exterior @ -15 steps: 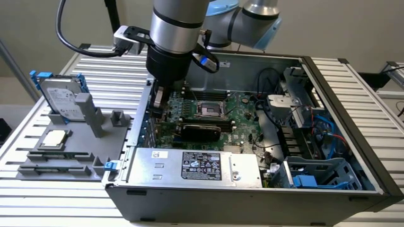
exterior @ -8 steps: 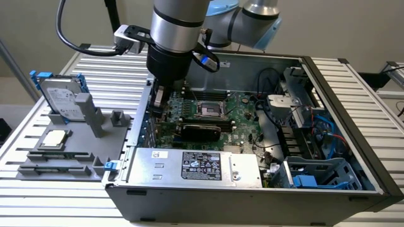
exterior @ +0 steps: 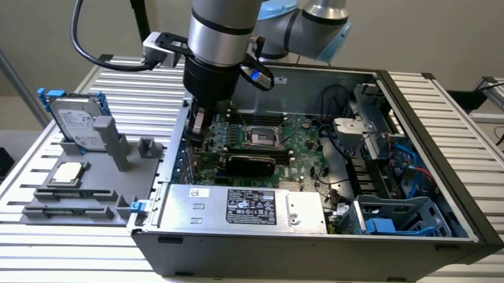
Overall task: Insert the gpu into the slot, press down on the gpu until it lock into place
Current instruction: 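Press down on the gpu until it lock into place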
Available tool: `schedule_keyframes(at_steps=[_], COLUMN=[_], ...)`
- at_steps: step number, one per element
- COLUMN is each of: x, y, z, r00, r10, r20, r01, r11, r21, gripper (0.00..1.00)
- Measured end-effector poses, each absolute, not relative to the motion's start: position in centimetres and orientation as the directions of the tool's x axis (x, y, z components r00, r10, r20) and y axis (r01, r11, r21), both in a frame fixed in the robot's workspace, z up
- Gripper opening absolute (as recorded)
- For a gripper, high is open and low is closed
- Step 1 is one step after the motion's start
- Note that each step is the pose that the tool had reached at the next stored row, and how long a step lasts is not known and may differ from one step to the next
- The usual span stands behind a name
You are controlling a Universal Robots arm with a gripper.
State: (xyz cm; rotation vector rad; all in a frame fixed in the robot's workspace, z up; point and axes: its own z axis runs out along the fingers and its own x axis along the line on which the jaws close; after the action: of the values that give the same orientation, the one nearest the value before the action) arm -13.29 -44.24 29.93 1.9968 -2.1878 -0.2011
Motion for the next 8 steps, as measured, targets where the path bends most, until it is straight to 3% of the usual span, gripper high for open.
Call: schedule_keyframes(at_steps=[8], x=[-13.32], y=[-44.07], z=[29.85], r00=[-0.087], r10=[-0.996], r20=[0.036], r01=[-0.972], r11=[0.093], r21=[0.215], gripper=[0.13])
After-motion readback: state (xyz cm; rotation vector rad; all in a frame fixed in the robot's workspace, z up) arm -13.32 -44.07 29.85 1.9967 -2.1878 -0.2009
